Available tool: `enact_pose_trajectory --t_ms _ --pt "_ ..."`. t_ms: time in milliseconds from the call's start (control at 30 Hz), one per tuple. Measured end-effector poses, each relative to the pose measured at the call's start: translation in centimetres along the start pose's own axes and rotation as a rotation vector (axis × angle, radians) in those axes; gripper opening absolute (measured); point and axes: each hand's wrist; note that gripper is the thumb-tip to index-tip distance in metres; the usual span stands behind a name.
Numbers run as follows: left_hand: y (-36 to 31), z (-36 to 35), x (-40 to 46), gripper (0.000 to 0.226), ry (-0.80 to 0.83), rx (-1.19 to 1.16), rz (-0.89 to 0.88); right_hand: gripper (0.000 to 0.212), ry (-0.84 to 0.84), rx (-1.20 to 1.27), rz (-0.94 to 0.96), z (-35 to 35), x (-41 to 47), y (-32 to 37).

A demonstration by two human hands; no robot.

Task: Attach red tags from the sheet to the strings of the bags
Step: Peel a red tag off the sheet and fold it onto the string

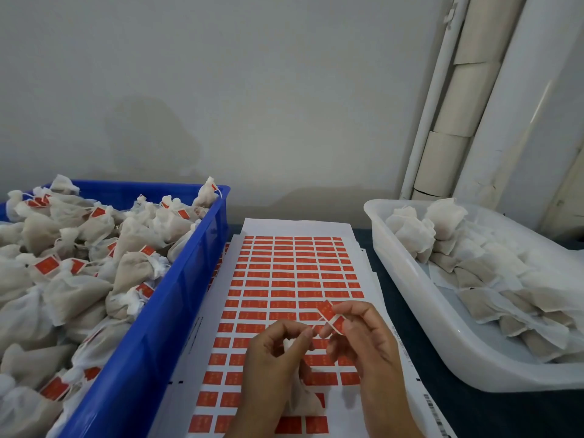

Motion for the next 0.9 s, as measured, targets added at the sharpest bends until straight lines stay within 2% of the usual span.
enact_pose_trajectory --t_ms 233,400,500,667,733,833,900 --pt "0.4 0.0 0.0 0.01 -0.016 0.042 -0.044 0.007 -0.13 -0.059 -0.038 -0.1 0.3 -0.2" --pt "0.5 0.0 0.1 0.005 -0.038 0.052 -0.051 0.02 -0.23 -0.065 -0.024 0.2 0.4 -0.5" --pt "0.4 -0.1 0.1 0.004 -0.04 0.051 -0.048 0.012 -0.237 -0.061 0.004 0.6 0.5 -0.4" --pt "0.2 -0.1 0.0 0.005 -0.04 0.057 -0.045 0.019 -0.186 -0.097 0.04 0.2 0.2 -0.6" --pt "0.2 0.0 0.0 0.007 -0.029 0.059 -0.047 0.028 -0.154 -0.156 0.046 -0.1 0.2 -0.6" --pt "0.0 0.0 -0.2 0.014 -0.001 0.064 -0.076 0.059 -0.124 -0.132 -0.027 -0.4 0.4 -0.9" --pt "0.0 -0.1 -0.3 0.017 0.007 0.088 -0.098 0.062 -0.147 -0.114 -0.039 -0.3 0.5 -1.1"
Point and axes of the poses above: each hand's wrist, its own x-axis towards the middle knuckle, its own z-axis out of the back of the hand, y = z × x, and after that the axes turned 3 degrees about -z, right-handed
